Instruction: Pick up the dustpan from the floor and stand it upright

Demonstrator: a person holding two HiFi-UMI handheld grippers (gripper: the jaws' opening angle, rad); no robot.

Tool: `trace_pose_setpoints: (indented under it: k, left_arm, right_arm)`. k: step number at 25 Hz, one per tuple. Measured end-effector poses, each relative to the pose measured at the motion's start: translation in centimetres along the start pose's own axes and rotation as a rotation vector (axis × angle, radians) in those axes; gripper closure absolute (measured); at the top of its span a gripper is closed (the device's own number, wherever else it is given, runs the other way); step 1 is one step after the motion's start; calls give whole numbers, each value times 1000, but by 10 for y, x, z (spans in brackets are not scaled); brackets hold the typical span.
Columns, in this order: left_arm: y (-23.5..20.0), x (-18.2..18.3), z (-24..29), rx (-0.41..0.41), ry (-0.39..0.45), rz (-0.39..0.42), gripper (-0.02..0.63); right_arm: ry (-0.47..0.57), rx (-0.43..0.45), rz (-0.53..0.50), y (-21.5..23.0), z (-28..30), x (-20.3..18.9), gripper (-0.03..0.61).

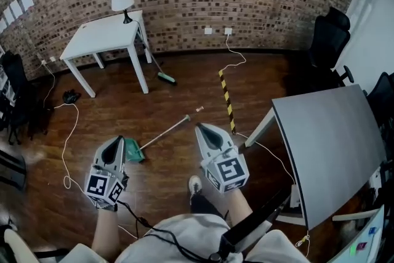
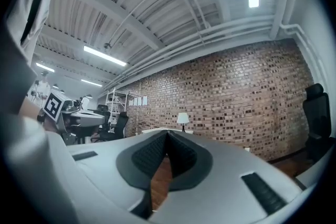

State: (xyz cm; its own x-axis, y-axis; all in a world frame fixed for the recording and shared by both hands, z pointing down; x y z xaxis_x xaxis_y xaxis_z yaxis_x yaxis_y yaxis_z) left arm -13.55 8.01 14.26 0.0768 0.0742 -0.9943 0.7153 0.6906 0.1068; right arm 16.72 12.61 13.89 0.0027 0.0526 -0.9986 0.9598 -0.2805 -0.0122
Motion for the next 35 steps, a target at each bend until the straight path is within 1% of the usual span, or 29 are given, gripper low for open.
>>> trace_pose_setpoints:
  k: [2, 4, 6, 8, 9, 12, 15, 18, 21, 24, 26, 29, 32, 35]
  left_arm:
    - [-11, 0, 32, 17, -3, -5, 615]
    - [-22, -9, 61, 34, -19, -11, 615]
    - [-33, -20, 83, 64, -53, -23, 615]
    - [-42, -21, 99, 91, -72, -24, 615]
    - [-44, -20, 108, 93, -75, -19, 615]
    - [-52, -24, 127, 87, -78, -10, 615]
    - [-61, -30, 138, 91, -79, -18, 615]
    - [-72, -27, 153, 87, -63, -16, 615]
    - [-83, -31, 158, 91, -71, -20, 615]
    - [-89, -33, 162, 62, -82, -22, 615]
    - [-93, -32, 165, 47, -81, -20, 615]
    - [-102, -31, 162, 45, -79, -14, 614]
    - [-112, -33, 157, 60, -85, -16, 614]
    - [-129, -40, 147, 76, -115, -16, 614]
  right_arm:
    - [9, 2, 4, 30, 24, 0, 592]
    - [13, -4, 3, 58, 45, -3, 592]
    - [-21, -3, -40, 78, 65, -8, 592]
    - [-65, 16, -88, 92, 82, -9, 592]
    - [-71, 22, -89, 99, 90, -10, 592]
    - [-43, 7, -48, 118, 109, -18, 592]
    - [-53, 5, -28, 121, 126, -24, 592]
    - [-70, 3, -35, 124, 143, -21, 592]
    - [-69, -7, -37, 119, 151, -20, 591]
    - [-61, 10, -8, 113, 157, -19, 591]
    - [-70, 33, -17, 106, 166, -19, 591]
    - [-84, 62, -35, 89, 173, -23, 591]
    - [-106, 75, -4, 79, 179, -31, 591]
    - [-122, 78, 63, 72, 186, -39, 591]
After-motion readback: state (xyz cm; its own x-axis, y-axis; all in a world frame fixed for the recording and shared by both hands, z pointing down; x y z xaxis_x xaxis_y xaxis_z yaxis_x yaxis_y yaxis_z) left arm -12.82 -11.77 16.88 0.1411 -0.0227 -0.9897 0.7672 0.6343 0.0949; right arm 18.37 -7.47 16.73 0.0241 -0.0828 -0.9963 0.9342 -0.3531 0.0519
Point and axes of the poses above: the fingertips, and each gripper's own axes: z forward along the fingers, y to its right, x out of its top, the point moved 7 cm from there along -z, backward along the fingers, and after that the axes turned 3 degrees about -x, right-handed, at the moved point
